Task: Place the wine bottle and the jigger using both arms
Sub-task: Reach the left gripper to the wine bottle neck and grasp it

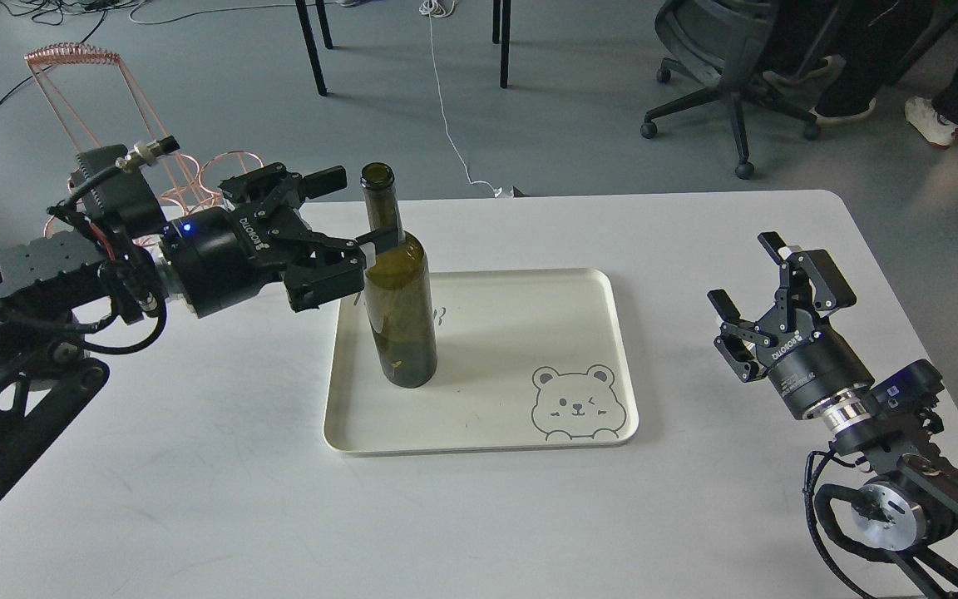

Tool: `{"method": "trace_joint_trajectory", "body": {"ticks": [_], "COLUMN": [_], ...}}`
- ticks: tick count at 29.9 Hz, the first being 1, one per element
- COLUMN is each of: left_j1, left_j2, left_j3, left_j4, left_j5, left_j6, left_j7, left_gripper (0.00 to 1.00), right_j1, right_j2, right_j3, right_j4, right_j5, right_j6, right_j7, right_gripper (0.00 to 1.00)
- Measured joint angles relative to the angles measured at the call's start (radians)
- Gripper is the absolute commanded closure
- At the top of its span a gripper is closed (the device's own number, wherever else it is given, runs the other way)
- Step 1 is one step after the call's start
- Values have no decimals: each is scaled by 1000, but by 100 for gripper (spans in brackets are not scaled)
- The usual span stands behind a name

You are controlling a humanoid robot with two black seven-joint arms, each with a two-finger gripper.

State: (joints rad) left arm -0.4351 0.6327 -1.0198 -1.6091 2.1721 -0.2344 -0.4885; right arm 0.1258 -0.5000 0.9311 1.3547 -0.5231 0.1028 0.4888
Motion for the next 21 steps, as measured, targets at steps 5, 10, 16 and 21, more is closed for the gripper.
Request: {"method": "trace_joint_trajectory", "body": {"ticks": [5,10,16,21], "left_j1": [-41,-70,-88,-92], "left_j2": [-30,-44,-52,-59], "left_j3": [38,54,84,86], "left_j4": [18,40,59,68], "left_j5": [0,0,2,2], "left_j6": [-5,-5,-5,-5], "left_j7": [0,0,0,0], "left_gripper": [3,7,45,46], "right_j1": [0,-2,-6,-6], "right_j2": [0,0,0,0], "right_j3": [1,1,0,0], "right_j4": [0,0,1,1], "right_j5": [0,0,0,-1], "right_j6": [0,0,0,0], "right_j7": [0,0,0,0], "right_gripper": [1,1,1,1]}}
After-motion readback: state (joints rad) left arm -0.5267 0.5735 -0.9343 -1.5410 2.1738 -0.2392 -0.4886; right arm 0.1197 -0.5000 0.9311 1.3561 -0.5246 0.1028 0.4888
